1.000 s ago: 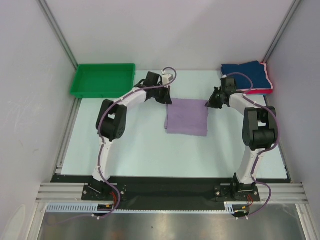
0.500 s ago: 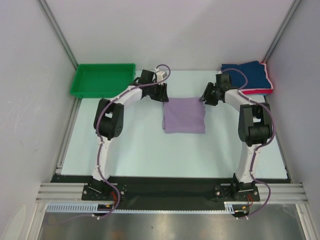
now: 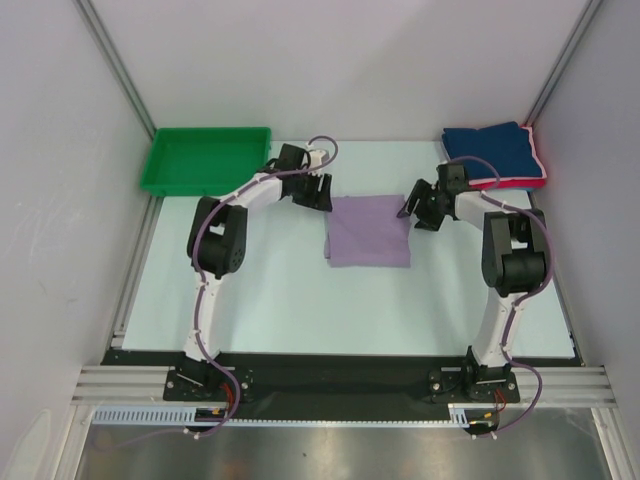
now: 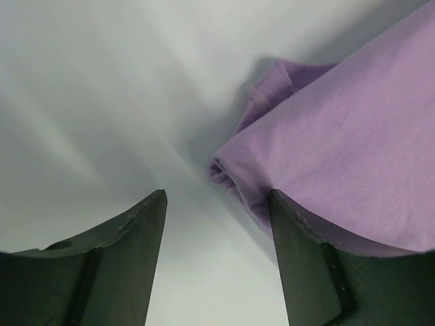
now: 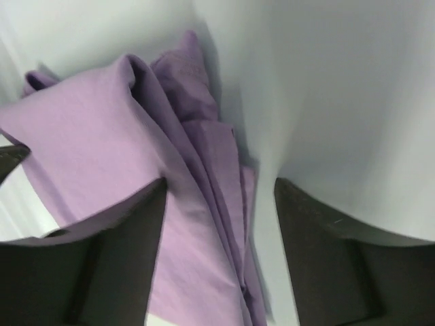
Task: Fold and stack the t-shirts
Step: Neatly place the folded tshirt to the corner
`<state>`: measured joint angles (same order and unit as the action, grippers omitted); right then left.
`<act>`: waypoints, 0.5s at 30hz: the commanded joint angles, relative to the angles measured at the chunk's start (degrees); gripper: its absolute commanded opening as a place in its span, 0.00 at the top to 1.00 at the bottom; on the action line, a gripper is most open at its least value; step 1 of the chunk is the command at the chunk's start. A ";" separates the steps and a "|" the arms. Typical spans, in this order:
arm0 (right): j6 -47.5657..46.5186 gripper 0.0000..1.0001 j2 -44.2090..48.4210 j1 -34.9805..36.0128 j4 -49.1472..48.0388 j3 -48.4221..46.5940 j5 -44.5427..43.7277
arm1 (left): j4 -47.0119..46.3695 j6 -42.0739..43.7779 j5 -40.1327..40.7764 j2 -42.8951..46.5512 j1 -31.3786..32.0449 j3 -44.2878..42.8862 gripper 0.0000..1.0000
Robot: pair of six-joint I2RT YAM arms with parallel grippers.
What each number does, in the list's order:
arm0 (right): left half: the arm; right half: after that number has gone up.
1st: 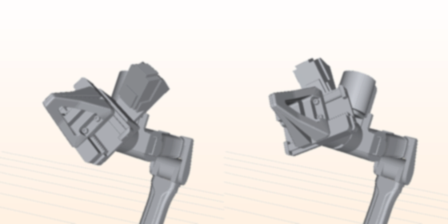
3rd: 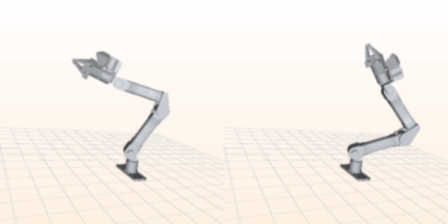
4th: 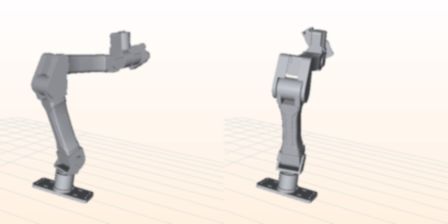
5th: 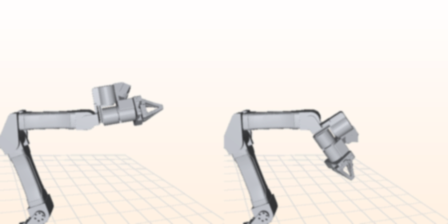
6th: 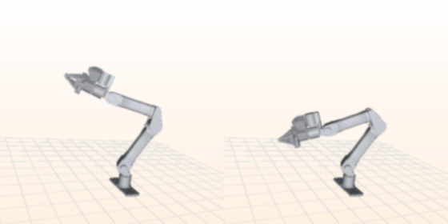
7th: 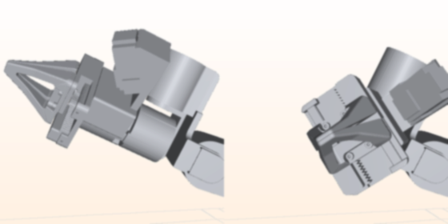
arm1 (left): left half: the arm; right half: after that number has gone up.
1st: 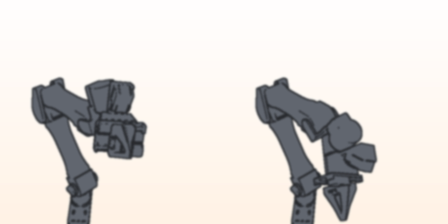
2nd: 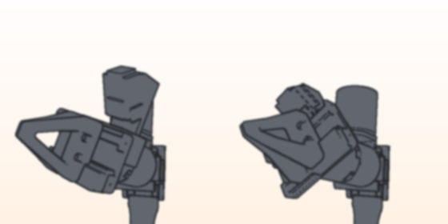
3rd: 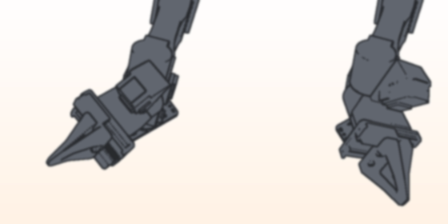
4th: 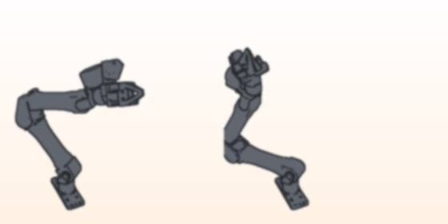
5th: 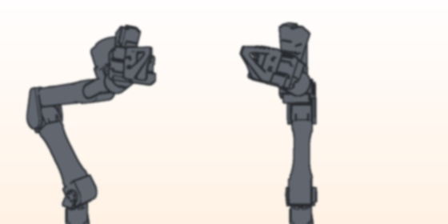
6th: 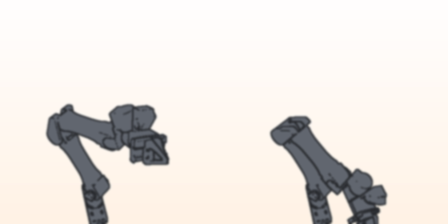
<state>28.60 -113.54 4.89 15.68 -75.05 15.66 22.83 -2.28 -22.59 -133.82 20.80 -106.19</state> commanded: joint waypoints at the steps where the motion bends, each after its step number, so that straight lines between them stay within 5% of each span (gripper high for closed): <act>1: 2.42 0.33 -1.76 0.04 -3.64 1.57 5.08 | -0.42 1.05 0.44 4.70 -0.32 1.25 0.32; 3: 3.39 0.39 -3.00 0.12 -4.69 1.39 6.65 | -0.24 0.88 -0.34 5.32 -0.40 1.51 0.32; 13: 3.22 1.00 -4.24 0.04 -7.69 -0.88 13.52 | 2.65 5.00 -4.21 13.76 -2.43 4.50 0.31; 15: 1.91 1.00 -3.80 -0.40 -5.23 -4.31 13.00 | 4.93 6.15 -5.00 15.59 -3.39 4.77 0.31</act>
<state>32.25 -117.38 4.71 9.76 -74.81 26.04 25.54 0.58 -24.82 -124.53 19.31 -101.86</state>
